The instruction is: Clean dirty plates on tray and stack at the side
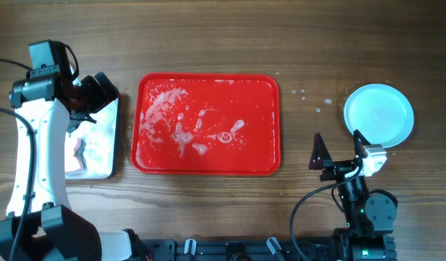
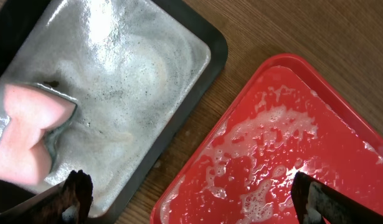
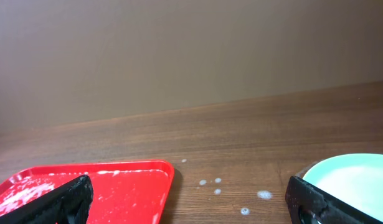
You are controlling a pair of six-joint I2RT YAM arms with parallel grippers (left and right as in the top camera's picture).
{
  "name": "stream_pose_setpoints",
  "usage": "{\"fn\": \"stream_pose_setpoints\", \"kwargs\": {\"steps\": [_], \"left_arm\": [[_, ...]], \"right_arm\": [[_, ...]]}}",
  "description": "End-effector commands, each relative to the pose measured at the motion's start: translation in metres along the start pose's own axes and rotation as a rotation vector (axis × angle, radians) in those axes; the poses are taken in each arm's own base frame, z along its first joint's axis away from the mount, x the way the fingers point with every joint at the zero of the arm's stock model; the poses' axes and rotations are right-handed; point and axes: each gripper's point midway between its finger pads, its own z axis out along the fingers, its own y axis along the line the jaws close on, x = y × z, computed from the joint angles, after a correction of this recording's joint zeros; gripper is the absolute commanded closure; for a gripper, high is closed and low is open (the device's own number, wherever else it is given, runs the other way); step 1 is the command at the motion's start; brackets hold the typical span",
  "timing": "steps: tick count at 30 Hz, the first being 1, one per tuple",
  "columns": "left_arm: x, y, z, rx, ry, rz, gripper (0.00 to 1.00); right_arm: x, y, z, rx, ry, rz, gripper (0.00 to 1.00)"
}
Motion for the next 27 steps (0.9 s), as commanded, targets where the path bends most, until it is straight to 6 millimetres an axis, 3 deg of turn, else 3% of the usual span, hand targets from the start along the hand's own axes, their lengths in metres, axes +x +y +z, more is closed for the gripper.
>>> {"fn": "stream_pose_setpoints", "kwargs": {"steps": [1,4,7,11,13,15,21,27], "left_arm": [[0.001,-0.004,-0.004,0.014,-0.008,0.008,0.0],[0.002,-0.014,-0.023,0.046,-0.056,0.034,0.0],[0.011,-0.031,-0.076,0.112,-0.186,0.1,0.0],[0.01,-0.049,-0.147,0.317,-0.545,0.146,0.0],[0.023,-0.049,-0.157,0.417,-0.702,0.161,0.0],[0.043,-0.045,-0.154,0.524,-0.813,0.184,0.0],[0.097,-0.032,-0.102,0.722,-1.014,0.23,0.0],[0.11,-0.021,-0.085,0.731,-1.08,0.228,0.0]], "right_arm": [[-0.002,0.0,0.0,0.002,-0.009,0.008,0.0],[-0.002,0.0,0.0,0.002,-0.009,0.008,0.0],[-0.002,0.0,0.0,0.002,-0.009,0.008,0.0],[-0.002,0.0,0.0,0.002,-0.009,0.008,0.0],[-0.002,0.0,0.0,0.002,-0.009,0.008,0.0],[-0.002,0.0,0.0,0.002,-0.009,0.008,0.0],[-0.002,0.0,0.0,0.002,-0.009,0.008,0.0],[-0.002,0.0,0.0,0.002,-0.009,0.008,0.0]]}}
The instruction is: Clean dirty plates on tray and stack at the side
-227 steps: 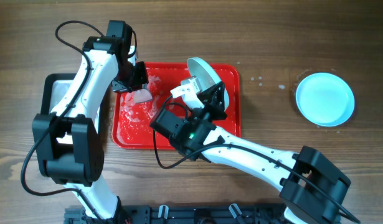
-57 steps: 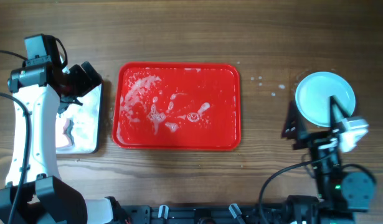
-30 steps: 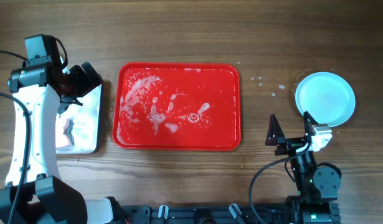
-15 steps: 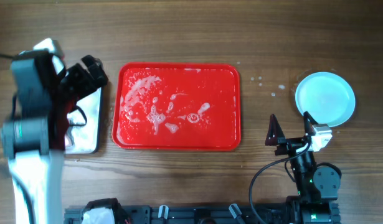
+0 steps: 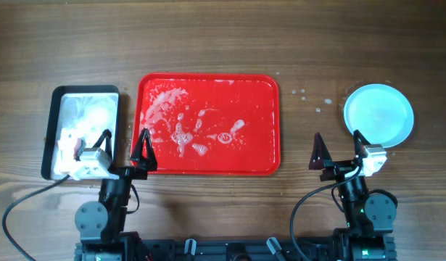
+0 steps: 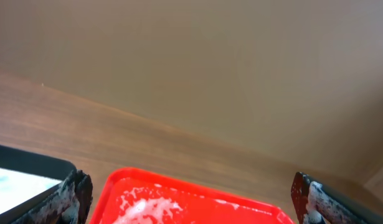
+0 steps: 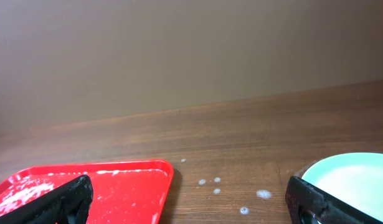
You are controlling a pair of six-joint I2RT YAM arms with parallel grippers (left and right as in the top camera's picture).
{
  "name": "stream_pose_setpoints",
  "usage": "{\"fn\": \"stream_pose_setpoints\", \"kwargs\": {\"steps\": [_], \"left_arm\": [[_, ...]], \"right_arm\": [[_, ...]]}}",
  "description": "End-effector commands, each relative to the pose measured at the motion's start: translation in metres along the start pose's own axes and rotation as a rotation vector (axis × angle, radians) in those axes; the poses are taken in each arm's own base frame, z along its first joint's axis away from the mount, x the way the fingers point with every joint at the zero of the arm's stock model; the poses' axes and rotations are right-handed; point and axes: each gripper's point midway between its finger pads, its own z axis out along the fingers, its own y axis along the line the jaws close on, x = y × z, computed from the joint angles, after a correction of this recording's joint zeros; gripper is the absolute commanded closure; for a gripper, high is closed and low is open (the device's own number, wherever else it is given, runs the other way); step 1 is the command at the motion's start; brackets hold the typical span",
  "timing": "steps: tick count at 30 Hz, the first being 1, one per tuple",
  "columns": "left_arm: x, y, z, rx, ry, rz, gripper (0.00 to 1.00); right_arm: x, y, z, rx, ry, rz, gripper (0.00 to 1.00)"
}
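Observation:
The red tray point(image 5: 208, 163) lies mid-table, smeared with white foam, and no plate sits on it. A light blue plate point(image 5: 379, 116) rests on the table at the far right, also seen in the right wrist view as the plate point(image 7: 356, 180). My left gripper point(image 5: 123, 147) hangs open and empty at the front edge, just left of the tray's near corner. The left wrist view shows the tray point(image 6: 179, 199) between its fingers point(image 6: 76, 194). My right gripper point(image 5: 339, 151) is open and empty near the front edge, between tray and plate.
A black basin point(image 5: 56, 98) of soapy water stands left of the tray, with a pink sponge point(image 5: 70, 149) at its near end, partly hidden by my left wrist. Foam drops point(image 5: 310, 101) dot the wood between tray and plate.
My left arm was stretched over the black basin, open above the sponge. It now sits drawn back at the table's front edge, open and facing the tray. The right arm has not moved.

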Motion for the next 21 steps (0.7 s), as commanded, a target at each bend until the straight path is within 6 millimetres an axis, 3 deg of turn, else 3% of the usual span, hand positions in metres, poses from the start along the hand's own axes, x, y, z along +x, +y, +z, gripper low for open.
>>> {"fn": "stream_pose_setpoints", "kwargs": {"steps": [1,7,21], "left_arm": [[0.01,0.008,-0.003,-0.019,-0.018,0.01,0.0],[0.048,0.03,-0.004,-0.102,0.109,-0.005,0.0],[0.049,0.03,-0.004,-0.104,0.112,-0.005,0.0]], "right_arm": [[-0.002,0.001,0.0,-0.001,-0.011,0.007,0.0],[-0.002,0.001,0.0,-0.001,-0.011,0.007,0.0],[-0.002,0.001,0.0,-0.001,-0.011,0.007,0.0]]}}
